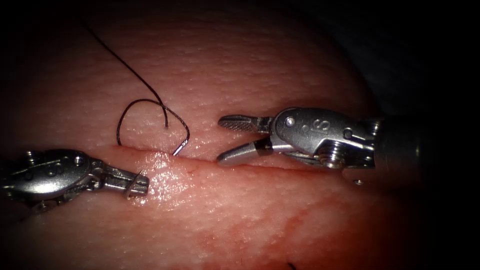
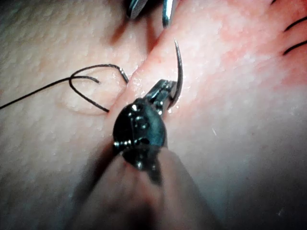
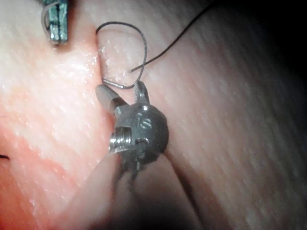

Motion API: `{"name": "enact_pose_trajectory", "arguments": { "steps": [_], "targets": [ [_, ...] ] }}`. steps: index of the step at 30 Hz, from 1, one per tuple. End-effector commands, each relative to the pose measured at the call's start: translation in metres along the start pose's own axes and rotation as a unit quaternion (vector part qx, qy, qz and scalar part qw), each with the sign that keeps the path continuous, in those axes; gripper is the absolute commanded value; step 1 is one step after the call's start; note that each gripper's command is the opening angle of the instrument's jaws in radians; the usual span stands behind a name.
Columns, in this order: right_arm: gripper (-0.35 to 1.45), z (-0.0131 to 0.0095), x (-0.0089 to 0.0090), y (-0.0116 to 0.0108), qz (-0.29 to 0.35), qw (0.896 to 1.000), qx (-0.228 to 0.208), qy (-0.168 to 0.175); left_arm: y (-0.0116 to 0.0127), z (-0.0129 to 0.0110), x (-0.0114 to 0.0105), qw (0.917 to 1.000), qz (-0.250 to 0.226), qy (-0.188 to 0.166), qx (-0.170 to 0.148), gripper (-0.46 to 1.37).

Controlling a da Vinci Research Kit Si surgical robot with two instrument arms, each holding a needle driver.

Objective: Wound Closure
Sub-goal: With the left tool grasp the needle and pull it through the incision

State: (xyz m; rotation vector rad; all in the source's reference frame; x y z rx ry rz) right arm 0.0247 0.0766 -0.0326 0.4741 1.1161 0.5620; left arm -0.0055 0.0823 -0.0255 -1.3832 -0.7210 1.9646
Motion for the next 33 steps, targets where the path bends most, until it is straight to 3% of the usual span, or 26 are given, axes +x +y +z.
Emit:
{"name": "enact_pose_trajectory", "arguments": {
  "steps": [1,5,10,19,27,30,33],
  "targets": [
    [0.42,-0.0001,0.0001,0.0000,0.001,1.000,-0.001,0.000,0.0000,0.0000,0.0000,1.0000,0.000,0.000,0.001,-0.06],
    [0.43,-0.0002,0.0003,-0.0001,0.002,1.000,-0.004,0.001,0.0000,0.0000,0.0000,1.0000,0.000,0.000,0.001,0.01],
    [0.43,-0.0002,0.0003,0.0000,0.002,1.000,-0.004,0.001,-0.0005,0.0000,0.0004,1.0000,-0.001,0.004,0.008,0.36],
    [0.44,-0.0001,0.0002,-0.0002,0.002,1.000,-0.004,0.001,-0.0014,-0.0020,0.0018,0.9993,0.016,0.016,0.029,0.50],
    [0.45,0.0000,0.0002,-0.0003,0.001,1.000,-0.004,0.001,-0.0024,-0.0056,0.0029,0.9979,0.031,0.027,0.049,0.49],
    [0.45,0.0000,0.0002,-0.0004,0.001,1.000,-0.003,0.001,-0.0026,-0.0067,0.0029,0.9973,0.043,0.028,0.052,0.31],
    [0.45,0.0000,0.0002,-0.0004,0.001,1.000,-0.003,0.001,-0.0020,-0.0072,0.0026,0.9985,0.042,0.017,0.029,0.18]
  ]
}}
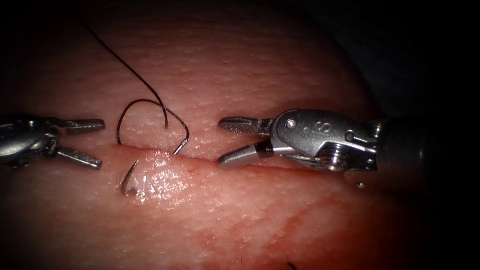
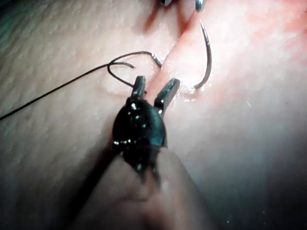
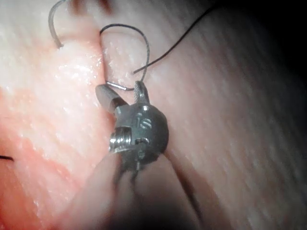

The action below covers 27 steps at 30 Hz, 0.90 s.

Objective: Wound Closure
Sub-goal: With the left tool grasp the needle and pull it through the incision

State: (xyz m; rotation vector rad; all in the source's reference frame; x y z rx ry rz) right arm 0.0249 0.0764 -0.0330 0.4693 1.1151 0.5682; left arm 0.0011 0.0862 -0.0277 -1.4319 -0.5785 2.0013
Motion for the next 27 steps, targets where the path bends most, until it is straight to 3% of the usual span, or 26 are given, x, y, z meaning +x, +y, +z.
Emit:
{"name": "enact_pose_trajectory", "arguments": {
  "steps": [1,3,5,13,15,19,22,27],
  "targets": [
    [0.44,0.0000,0.0000,0.0000,0.000,1.000,0.000,0.000,0.0004,0.0000,-0.0001,0.9999,-0.001,-0.006,-0.013,0.17],
    [0.44,0.0000,0.0000,0.0000,0.000,1.000,0.000,0.000,0.0014,-0.0001,-0.0002,0.9992,-0.002,-0.016,-0.035,0.38],
    [0.44,0.0000,0.0000,0.0000,0.000,1.000,0.000,0.000,0.0019,0.0001,-0.0003,0.9984,-0.001,-0.023,-0.052,0.46],
    [0.43,0.0000,-0.0001,0.0000,-0.001,1.000,0.000,0.000,0.0028,0.0023,0.0002,0.9935,0.014,-0.046,-0.103,0.59],
    [0.42,0.0000,-0.0001,0.0000,-0.001,1.000,0.000,0.000,0.0030,0.0028,0.0004,0.9930,0.015,-0.045,-0.108,0.49],
    [0.42,0.0000,-0.0001,0.0000,-0.001,1.000,0.000,0.000,0.0034,0.0042,0.0008,0.9923,0.017,-0.044,-0.115,0.47],
    [0.42,0.0001,-0.0001,-0.0001,-0.001,1.000,0.000,0.000,0.0036,0.0052,0.0008,0.9916,0.019,-0.045,-0.119,0.27],
    [0.42,0.0001,-0.0002,-0.0001,-0.001,1.000,0.000,0.000,0.0037,0.0060,0.0001,0.9893,0.021,-0.052,-0.134,0.16]
  ]
}}
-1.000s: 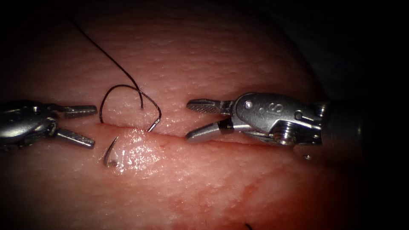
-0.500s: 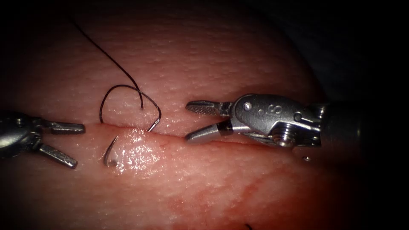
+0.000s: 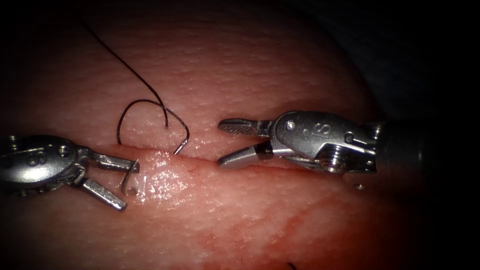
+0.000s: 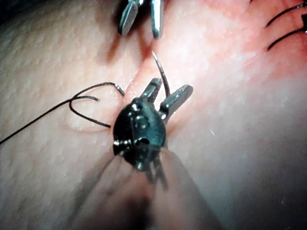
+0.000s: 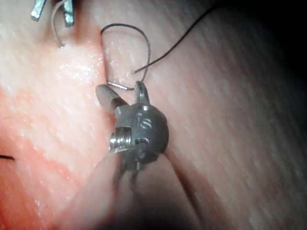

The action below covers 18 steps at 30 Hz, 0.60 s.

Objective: Wound Closure
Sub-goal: With the left tool grasp the needle and pull it through the incision

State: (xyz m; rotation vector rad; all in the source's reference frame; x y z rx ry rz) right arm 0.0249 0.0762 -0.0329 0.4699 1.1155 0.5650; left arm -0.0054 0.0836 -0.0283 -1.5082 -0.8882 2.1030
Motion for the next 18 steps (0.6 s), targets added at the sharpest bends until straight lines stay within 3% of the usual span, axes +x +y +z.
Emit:
{"name": "enact_pose_trajectory", "arguments": {
  "steps": [1,5,8,10,14,18],
  "targets": [
    [0.42,0.0000,0.0000,0.0000,0.000,1.000,-0.001,0.000,0.0000,0.0000,-0.0001,1.0000,0.000,-0.002,-0.007,0.16],
    [0.41,0.0001,-0.0002,-0.0002,-0.001,1.000,-0.001,0.000,-0.0005,0.0002,-0.0007,0.9994,-0.001,-0.014,-0.031,0.35],
    [0.41,0.0002,-0.0003,-0.0003,-0.002,1.000,-0.001,0.000,-0.0009,0.0004,-0.0013,0.9989,-0.003,-0.020,-0.041,0.29],
    [0.41,0.0002,-0.0003,-0.0003,-0.002,1.000,-0.001,0.000,-0.0009,0.0006,-0.0016,0.9987,-0.003,-0.023,-0.045,0.47],
    [0.40,0.0003,-0.0004,-0.0003,-0.002,1.000,-0.001,-0.001,-0.0010,0.0006,-0.0015,0.9984,-0.002,-0.025,-0.050,0.59],
    [0.39,0.0003,-0.0005,-0.0004,-0.003,1.000,-0.001,-0.001,-0.0012,0.0007,-0.0012,0.9984,-0.002,-0.026,-0.051,0.44]
  ]
}}
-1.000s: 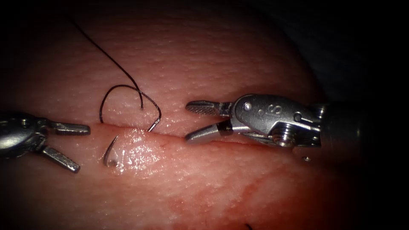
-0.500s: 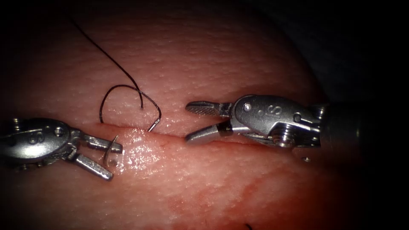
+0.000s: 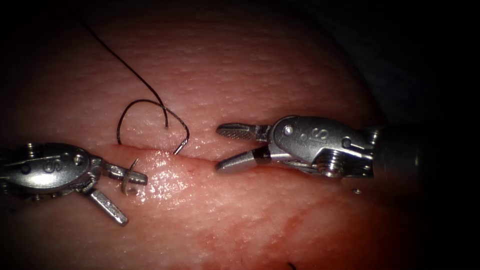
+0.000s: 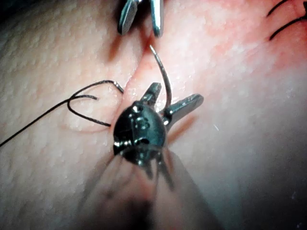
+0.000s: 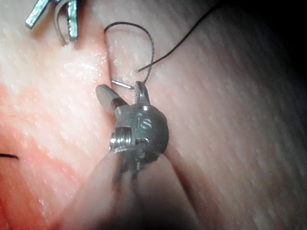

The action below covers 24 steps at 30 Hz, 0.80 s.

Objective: Wound Closure
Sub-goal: With the left tool grasp the needle and pull it through the incision

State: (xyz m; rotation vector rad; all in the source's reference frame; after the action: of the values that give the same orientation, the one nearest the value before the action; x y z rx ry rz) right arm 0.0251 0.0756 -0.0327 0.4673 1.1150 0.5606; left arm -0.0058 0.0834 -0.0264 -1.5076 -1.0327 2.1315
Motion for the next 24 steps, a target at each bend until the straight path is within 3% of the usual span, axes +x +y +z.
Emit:
{"name": "enact_pose_trajectory", "arguments": {
  "steps": [1,2,4,6,7,18,24],
  "targets": [
    [0.39,0.0000,0.0000,0.0000,0.000,1.000,-0.001,0.000,0.0000,0.0000,0.0001,1.0000,-0.001,0.000,0.001,0.36],
    [0.39,0.0000,0.0000,0.0000,0.000,1.000,-0.001,0.000,0.0000,0.0000,0.0002,1.0000,-0.001,0.000,0.001,0.34],
    [0.38,0.0000,0.0000,0.0000,0.000,1.000,-0.001,0.000,0.0000,0.0001,0.0004,1.0000,-0.002,0.000,0.001,0.01],
    [0.38,0.0000,0.0000,0.0000,0.000,1.000,-0.001,0.000,0.0000,0.0003,0.0007,1.0000,-0.009,0.001,0.001,-0.12],
    [0.38,0.0000,0.0000,0.0000,0.000,1.000,-0.001,0.000,-0.0001,0.0004,0.0009,0.9998,-0.021,0.002,0.004,-0.35],
    [0.33,0.0001,0.0000,-0.0002,0.000,1.000,-0.001,0.000,0.0001,-0.0007,0.0027,0.9972,-0.069,0.013,0.026,-0.35],
    [0.32,0.0001,0.0000,-0.0002,0.000,1.000,-0.001,0.000,0.0017,-0.0006,0.0037,0.9836,-0.176,0.024,0.032,-0.35]
  ]
}}
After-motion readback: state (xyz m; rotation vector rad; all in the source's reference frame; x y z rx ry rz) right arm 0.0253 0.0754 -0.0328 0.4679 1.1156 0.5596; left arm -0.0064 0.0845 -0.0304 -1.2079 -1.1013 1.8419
